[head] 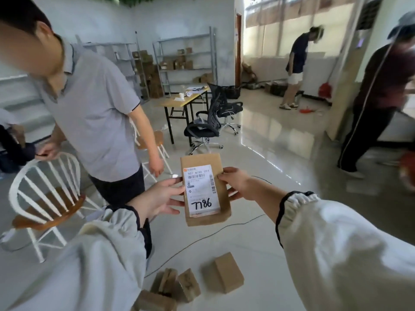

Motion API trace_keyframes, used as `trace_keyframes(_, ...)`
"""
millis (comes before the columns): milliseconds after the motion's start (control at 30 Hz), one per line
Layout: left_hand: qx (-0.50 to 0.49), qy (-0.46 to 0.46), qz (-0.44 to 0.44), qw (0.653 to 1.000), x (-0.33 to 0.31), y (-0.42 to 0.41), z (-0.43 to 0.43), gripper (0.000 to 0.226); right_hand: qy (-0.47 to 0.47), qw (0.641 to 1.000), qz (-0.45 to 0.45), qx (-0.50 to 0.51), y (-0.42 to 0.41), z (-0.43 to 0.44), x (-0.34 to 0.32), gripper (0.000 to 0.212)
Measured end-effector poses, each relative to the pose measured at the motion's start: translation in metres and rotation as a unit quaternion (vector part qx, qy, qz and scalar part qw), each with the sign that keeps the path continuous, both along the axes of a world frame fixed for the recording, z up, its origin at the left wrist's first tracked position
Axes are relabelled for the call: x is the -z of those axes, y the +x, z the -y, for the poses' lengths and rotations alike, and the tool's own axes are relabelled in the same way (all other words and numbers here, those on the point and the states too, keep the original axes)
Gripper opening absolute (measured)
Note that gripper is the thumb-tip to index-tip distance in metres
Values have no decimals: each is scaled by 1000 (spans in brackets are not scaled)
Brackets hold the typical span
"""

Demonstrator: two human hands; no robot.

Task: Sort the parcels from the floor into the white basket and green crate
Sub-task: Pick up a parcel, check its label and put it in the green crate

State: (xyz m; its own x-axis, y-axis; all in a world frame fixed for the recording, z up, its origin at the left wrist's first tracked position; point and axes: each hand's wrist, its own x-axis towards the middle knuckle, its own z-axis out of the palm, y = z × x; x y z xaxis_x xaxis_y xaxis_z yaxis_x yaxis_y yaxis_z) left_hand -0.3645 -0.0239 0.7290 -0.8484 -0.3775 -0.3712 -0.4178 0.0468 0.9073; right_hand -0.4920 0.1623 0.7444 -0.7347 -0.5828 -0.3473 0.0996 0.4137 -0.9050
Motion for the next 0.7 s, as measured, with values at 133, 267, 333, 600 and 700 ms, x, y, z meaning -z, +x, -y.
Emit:
trace_keyframes(133, 71, 4, 3, 997, 1, -27, -23, 56, -6, 996, 11, 83, 7, -47, 2, 37)
trace_keyframes(267, 175, 3, 10, 985, 8, -63, -71, 63, -17, 985, 15, 171, 16, -116, 10, 32)
trace_keyframes(333, 225, 10, 11, 974, 12, -80, -107, 62, -15, 975, 13, 219, 21, -157, 12, 28)
trace_keyframes(600, 437, 26, 2, 899, 13, -127, -304, 44, 12, 909, -12, 417, 66, -347, 6, 16)
trace_keyframes(700, 510, 38, -2, 859, 11, -131, -395, 35, 16, 877, -16, 481, 95, -423, 3, 24)
